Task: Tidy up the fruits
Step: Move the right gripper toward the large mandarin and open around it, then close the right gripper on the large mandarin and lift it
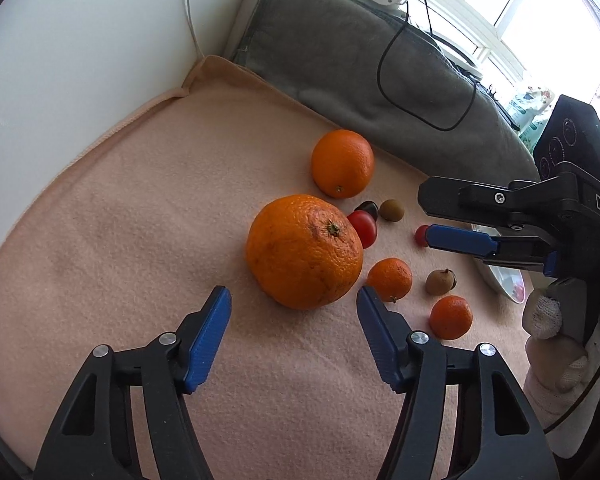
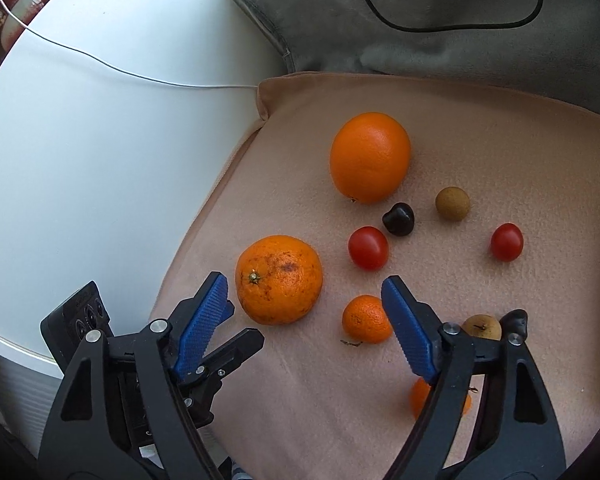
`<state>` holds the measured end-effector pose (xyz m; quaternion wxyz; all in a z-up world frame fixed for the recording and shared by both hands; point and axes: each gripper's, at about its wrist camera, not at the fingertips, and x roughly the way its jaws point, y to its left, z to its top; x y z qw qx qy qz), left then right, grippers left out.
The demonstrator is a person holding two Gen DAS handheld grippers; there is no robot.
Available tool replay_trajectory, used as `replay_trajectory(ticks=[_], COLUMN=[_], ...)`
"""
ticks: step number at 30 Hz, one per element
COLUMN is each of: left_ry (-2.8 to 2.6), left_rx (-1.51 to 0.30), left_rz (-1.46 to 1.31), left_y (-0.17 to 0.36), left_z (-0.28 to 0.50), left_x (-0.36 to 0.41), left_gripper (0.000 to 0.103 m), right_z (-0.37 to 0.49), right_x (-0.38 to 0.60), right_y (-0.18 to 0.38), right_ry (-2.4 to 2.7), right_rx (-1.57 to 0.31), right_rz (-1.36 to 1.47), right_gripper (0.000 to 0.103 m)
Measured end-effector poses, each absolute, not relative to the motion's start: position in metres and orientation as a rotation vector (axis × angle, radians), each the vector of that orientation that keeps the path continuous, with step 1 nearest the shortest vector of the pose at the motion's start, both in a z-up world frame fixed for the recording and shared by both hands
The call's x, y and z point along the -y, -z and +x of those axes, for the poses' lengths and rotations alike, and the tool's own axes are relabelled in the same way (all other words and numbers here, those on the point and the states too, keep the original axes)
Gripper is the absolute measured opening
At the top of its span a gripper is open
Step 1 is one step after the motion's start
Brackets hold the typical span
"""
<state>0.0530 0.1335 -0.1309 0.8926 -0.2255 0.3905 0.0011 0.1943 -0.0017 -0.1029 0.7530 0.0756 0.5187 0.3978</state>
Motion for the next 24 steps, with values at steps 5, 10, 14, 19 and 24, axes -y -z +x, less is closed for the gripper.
replay_trajectory(ticks=[5,10,14,19,24], left_ry=[0.003,0.016,0.019,0.023,0.028], left_rx=[-0.820,-0.822,-0.822,-0.824,-0.825], left_rz=[-0.482,-0.492,-0.489,-0.487,-0.486], left_y=[0.137,0.140,0.139,0.139,0.139], left_z=[0.058,0.061,0.062,0.062,0.063], left_x=[-0.137,-0.139,-0.140,-0.141,-0.140], left_gripper=[0.062,0.060,0.060,0.060,0.060], right_z=[0.200,0.203,0.205,0.206,0.207], right_x=[-0.012,-0.022,-0.028,-0.035,-0.044], right_y=[0.112,0.118,0.121,0.123,0.126], right_ry=[-0.887,-0.903,-0.910,-0.919,-0.923], right_rx=[-1.180,-1.205,-1.220,-1.234,-1.241], right_rz=[0.176,0.170,0.171,0.176,0.160], right_gripper=[0.077,0.071,0.070,0.070,0.069])
